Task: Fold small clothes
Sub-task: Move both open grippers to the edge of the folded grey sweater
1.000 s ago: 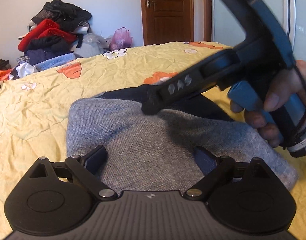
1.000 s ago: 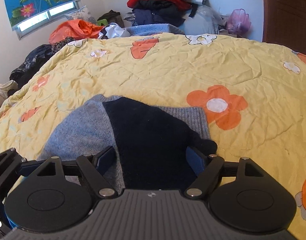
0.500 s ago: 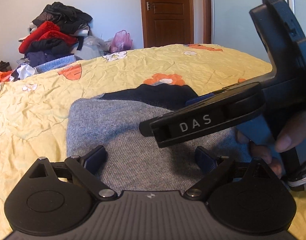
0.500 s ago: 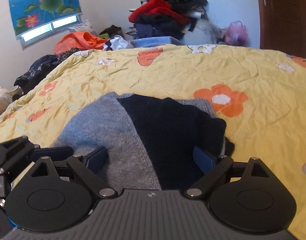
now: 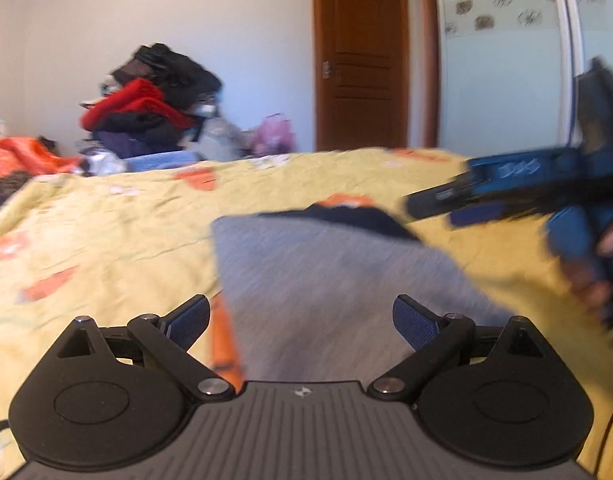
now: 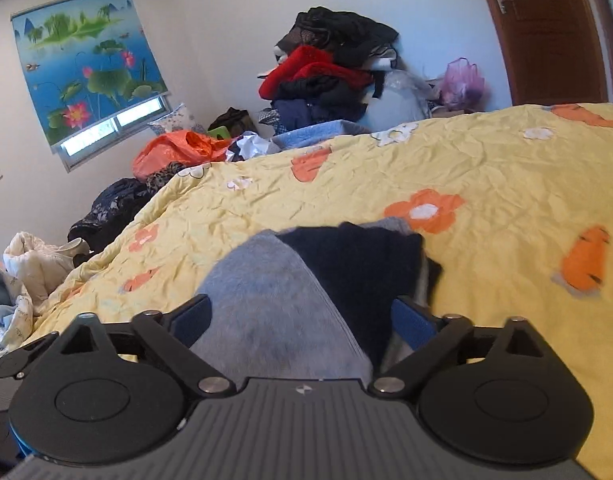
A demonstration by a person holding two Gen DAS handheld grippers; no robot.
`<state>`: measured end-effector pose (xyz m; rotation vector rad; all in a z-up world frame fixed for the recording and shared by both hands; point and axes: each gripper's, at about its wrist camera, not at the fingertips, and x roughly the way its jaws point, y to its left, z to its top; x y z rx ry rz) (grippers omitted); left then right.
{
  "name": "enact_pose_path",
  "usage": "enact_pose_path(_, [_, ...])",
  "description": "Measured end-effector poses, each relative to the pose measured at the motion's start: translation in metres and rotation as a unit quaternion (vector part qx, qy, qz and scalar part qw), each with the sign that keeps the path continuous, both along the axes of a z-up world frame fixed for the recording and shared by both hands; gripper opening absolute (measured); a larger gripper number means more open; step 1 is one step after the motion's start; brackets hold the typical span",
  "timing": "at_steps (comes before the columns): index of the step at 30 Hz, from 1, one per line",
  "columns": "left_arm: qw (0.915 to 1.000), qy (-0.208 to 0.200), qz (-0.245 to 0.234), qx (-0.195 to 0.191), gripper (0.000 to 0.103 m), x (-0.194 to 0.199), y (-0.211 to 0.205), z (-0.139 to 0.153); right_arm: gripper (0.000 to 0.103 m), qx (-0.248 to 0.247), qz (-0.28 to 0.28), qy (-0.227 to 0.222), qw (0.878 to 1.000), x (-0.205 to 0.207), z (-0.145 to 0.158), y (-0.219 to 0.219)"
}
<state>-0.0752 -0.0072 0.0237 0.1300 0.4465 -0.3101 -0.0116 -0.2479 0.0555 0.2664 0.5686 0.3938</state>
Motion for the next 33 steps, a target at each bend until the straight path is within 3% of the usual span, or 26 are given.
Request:
enact_pose_path(5, [0.9986,0.050,-0.014,0.009,0.098,-0.019,0.009,-0.012,0.077,-0.003,0.001,0.039,0.999,-0.014,-0.010,-0.012])
enact_pose_path(8, [0.9977,0.063,0.003,0.024,0.094,-0.012,0.010,-0.020,0.077,-0.042,0.017,0.059,0.997,-0.016,-0.024,0.004])
enact_pose_path(10, [0.9959,0.082,0.008,0.037,0.071,-0.003,0.008,-0.024,0.076,-0.069,0.018,0.075,0.995,-0.013,-0.033,0.013])
enact_pose_path(12, [0.9956,0.087,0.004,0.033,0.040,0.003,0.009,-0.024,0.052,-0.095,0.028,0.089,0.991,-0.011,-0.042,0.020])
enact_pose_path(14, [0.9953,0.094,0.008,0.021,0.022,0.007,0.013,-0.025,0.039,-0.145,0.039,0.062,0.987,-0.018,-0.043,0.025])
enact_pose_path(15, [0.9949,0.099,0.017,0.013,0.014,0.008,0.017,-0.025,0.036,-0.143,0.043,0.064,0.987,-0.017,-0.043,0.021])
enact_pose_path(17, [0.9937,0.111,0.016,-0.009,0.014,0.010,0.026,-0.025,0.033,-0.143,0.049,0.064,0.986,-0.017,-0.042,0.015])
enact_pose_path(19, [0.9937,0.110,0.020,-0.007,0.014,0.009,0.027,-0.024,0.034,-0.150,0.055,0.058,0.986,-0.018,-0.041,0.017])
enact_pose_path(23, [0.9930,0.118,-0.005,-0.006,0.015,-0.006,0.026,-0.008,0.070,-0.132,0.036,0.040,0.990,-0.028,-0.026,0.009])
enact_pose_path(25, [0.9924,0.116,-0.023,-0.032,0.019,-0.015,0.036,0.006,0.077,-0.077,0.017,0.002,0.997,-0.034,-0.006,-0.006])
enact_pose_path(28, [0.9940,0.083,-0.016,-0.069,0.037,-0.011,0.045,0.026,0.084,-0.014,0.000,-0.024,1.000,-0.012,0.022,-0.016])
enact_pose_path(30, [0.9972,0.045,0.009,-0.059,0.070,0.000,0.037,0.031,0.086,-0.004,0.008,-0.025,1.000,0.019,0.031,-0.004])
enact_pose_path(33, [0.9990,0.018,0.015,-0.037,0.072,0.016,0.012,0.021,0.085,-0.043,-0.002,0.025,0.999,0.080,0.023,0.023])
